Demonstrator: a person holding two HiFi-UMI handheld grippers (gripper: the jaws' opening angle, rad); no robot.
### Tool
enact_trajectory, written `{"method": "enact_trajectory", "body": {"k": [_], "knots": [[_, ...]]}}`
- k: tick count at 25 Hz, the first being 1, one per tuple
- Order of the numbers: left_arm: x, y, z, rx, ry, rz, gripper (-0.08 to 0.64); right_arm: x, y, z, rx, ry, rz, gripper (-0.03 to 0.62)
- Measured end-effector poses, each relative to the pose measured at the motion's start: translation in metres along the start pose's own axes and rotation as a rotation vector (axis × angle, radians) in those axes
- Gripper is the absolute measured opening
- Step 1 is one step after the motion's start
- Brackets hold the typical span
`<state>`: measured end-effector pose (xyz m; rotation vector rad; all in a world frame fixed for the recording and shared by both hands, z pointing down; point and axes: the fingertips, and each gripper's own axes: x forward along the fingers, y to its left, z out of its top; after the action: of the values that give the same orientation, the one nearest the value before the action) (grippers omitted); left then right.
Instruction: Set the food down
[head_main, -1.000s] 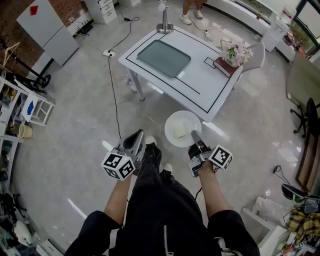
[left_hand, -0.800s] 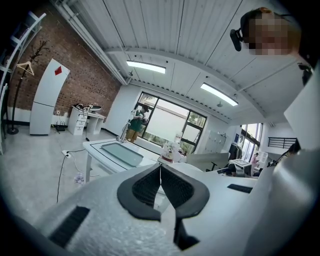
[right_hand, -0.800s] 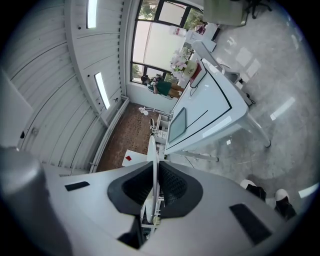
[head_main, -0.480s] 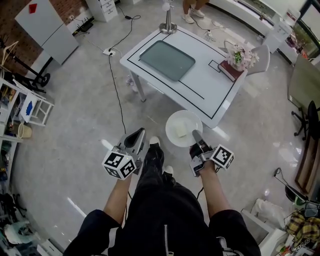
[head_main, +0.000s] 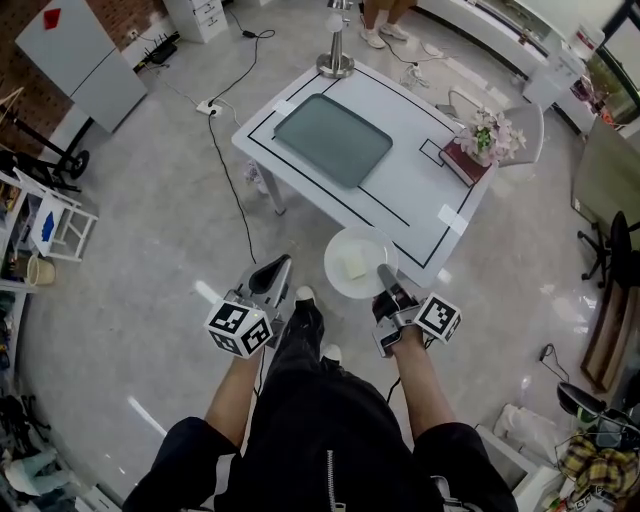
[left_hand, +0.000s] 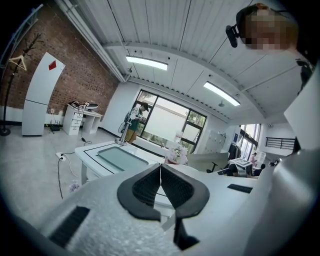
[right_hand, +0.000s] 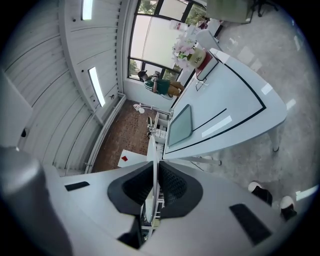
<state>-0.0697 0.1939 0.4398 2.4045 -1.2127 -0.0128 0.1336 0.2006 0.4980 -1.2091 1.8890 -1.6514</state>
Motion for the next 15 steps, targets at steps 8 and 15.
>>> {"method": "enact_trajectory", "body": {"k": [8, 15], "knots": [[0.040, 0.036, 0.021, -0.019, 0.027, -0.026, 0.008, 0.047, 0.006, 0.022, 0.025, -0.005, -0.047, 0.026], [0.068, 0.069, 0.037, -0.033, 0.041, -0.039, 0.008, 0.086, 0.009, 0.037, 0.029, -0.006, -0.076, 0.026]]}}
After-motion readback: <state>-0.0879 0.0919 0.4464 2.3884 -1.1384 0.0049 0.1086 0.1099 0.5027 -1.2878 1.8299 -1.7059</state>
